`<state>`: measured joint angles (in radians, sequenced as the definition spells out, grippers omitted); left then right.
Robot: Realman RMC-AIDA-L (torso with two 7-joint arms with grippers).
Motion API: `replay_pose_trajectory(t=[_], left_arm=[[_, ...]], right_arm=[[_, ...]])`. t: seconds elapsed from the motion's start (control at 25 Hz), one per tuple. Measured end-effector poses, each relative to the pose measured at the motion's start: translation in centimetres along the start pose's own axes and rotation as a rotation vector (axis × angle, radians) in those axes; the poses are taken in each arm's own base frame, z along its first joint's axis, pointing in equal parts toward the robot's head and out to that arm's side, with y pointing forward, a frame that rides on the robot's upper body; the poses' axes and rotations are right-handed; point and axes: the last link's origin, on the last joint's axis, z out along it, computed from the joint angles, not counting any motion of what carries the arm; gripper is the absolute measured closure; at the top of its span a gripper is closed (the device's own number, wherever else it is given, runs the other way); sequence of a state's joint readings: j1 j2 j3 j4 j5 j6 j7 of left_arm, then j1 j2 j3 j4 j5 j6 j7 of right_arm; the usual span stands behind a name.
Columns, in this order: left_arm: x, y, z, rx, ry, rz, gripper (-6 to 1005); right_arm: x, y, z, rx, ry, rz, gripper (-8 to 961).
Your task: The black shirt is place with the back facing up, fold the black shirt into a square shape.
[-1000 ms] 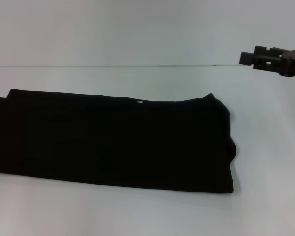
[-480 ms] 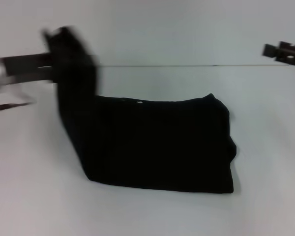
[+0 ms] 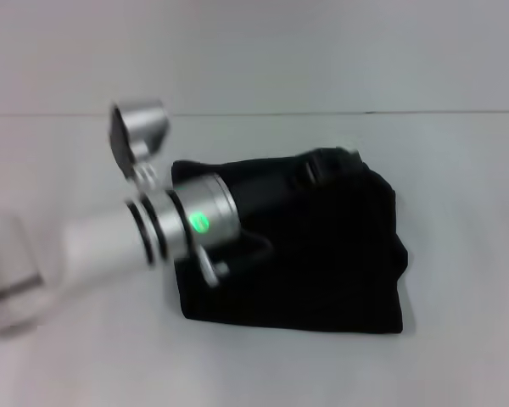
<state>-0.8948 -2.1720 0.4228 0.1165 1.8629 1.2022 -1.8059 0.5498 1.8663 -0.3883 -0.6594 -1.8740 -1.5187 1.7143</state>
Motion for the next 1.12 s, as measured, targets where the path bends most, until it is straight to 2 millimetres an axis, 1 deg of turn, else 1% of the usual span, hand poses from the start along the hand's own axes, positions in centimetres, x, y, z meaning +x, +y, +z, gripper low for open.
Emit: replay_pose_trajectory(t=[0.04,0.08,0.2,0.24,0.32,0.44,0.56,0.64,0.72,0.84,0.96,1.12], left_arm=[[-1.3,-0.2,0.4,0.004,0.013,0.003,854],[-2.0,-0.1,0.5,-0.006,0.017,0.022,850],[-3.9,1.1,0.8,-0.088,0.019,0.100,839],[-4.3,1.6,0.9,-0.121,0.017,0.129,835],[-5.0,2.5,0.8,-0.186,-0.002,0.174,793],[-5.3,3.8,0.0,-0.295,-0.030,0.217,731],[-4.7,5.0,-1.8,-0.423,-0.022,0.281,668],[-4.1,5.2,-3.2,-0.466,-0.001,0.326,627],[-3.4,4.8,-4.1,-0.450,0.014,0.355,567],[-2.0,3.2,-6.1,-0.358,0.041,0.416,449],[-0.5,1.8,-8.1,-0.262,0.058,0.487,325],[0.6,0.7,-10.5,-0.188,0.041,0.570,140]], right_arm=[[-0.1,0.0,0.1,-0.001,0.002,-0.003,38],[-0.2,0.0,0.2,-0.001,0.004,-0.005,38],[-0.3,0.0,0.6,-0.002,0.016,-0.003,37],[-0.3,0.0,0.9,-0.003,0.026,0.001,37],[-0.2,0.1,1.4,-0.005,0.051,0.020,37],[0.1,0.0,2.1,0.011,0.096,0.071,37],[0.2,-0.2,3.2,0.035,0.162,0.134,37],[0.1,-0.2,4.1,0.054,0.207,0.172,37],[0.0,0.0,5.1,0.063,0.253,0.201,37],[0.6,0.8,7.4,0.065,0.356,0.241,38],[2.0,1.7,10.0,0.071,0.470,0.257,38],[3.6,2.9,12.5,0.076,0.545,0.259,38]])
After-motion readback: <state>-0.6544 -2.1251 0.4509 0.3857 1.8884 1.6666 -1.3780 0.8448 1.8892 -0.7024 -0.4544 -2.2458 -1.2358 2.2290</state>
